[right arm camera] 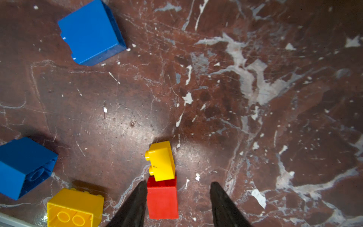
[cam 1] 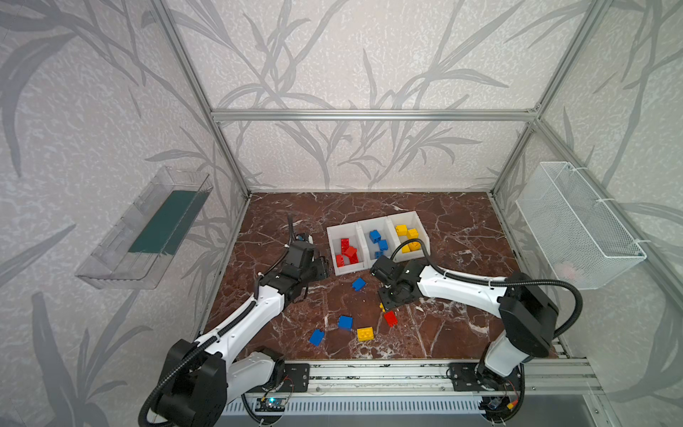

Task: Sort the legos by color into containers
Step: 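Grasp the small yellow brick with the right gripper while the left withdraws, then carry the yellow brick with the right gripper into the yellow compartment and release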

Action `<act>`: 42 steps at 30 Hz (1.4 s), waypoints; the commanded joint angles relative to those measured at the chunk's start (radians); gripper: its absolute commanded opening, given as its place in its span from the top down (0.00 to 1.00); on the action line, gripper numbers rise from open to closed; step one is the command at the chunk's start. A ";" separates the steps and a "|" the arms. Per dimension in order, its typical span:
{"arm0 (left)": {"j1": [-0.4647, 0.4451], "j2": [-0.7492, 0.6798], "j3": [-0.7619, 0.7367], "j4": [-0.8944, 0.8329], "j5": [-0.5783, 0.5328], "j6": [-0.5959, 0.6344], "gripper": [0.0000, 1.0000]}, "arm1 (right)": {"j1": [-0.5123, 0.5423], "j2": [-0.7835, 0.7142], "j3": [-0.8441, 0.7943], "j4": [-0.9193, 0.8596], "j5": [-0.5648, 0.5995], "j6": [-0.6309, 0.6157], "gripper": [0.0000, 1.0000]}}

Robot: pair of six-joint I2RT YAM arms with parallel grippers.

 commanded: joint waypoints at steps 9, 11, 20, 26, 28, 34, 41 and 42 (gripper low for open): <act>0.006 -0.061 -0.025 -0.033 -0.023 -0.020 0.38 | 0.035 0.152 0.078 -0.027 0.000 -0.013 0.54; 0.006 -0.064 -0.025 -0.034 -0.023 -0.021 0.38 | 0.036 0.166 0.083 -0.032 0.004 -0.013 0.58; 0.006 -0.068 -0.029 -0.035 -0.025 -0.024 0.38 | 0.038 0.182 0.079 -0.030 0.006 -0.007 0.74; 0.007 -0.079 -0.038 -0.037 -0.026 -0.027 0.38 | 0.037 0.161 0.074 -0.028 0.030 -0.029 0.77; 0.006 -0.085 -0.043 -0.036 -0.029 -0.028 0.38 | 0.031 0.156 0.091 -0.056 0.067 -0.049 0.78; 0.006 -0.095 -0.046 -0.040 -0.027 -0.026 0.38 | -0.079 0.106 0.174 -0.104 0.098 -0.178 0.78; 0.006 -0.127 -0.069 -0.039 -0.015 -0.045 0.38 | -0.323 0.125 0.428 -0.151 0.090 -0.352 0.78; 0.006 -0.134 -0.072 -0.039 -0.017 -0.048 0.38 | -0.355 0.148 0.480 -0.169 0.089 -0.366 0.78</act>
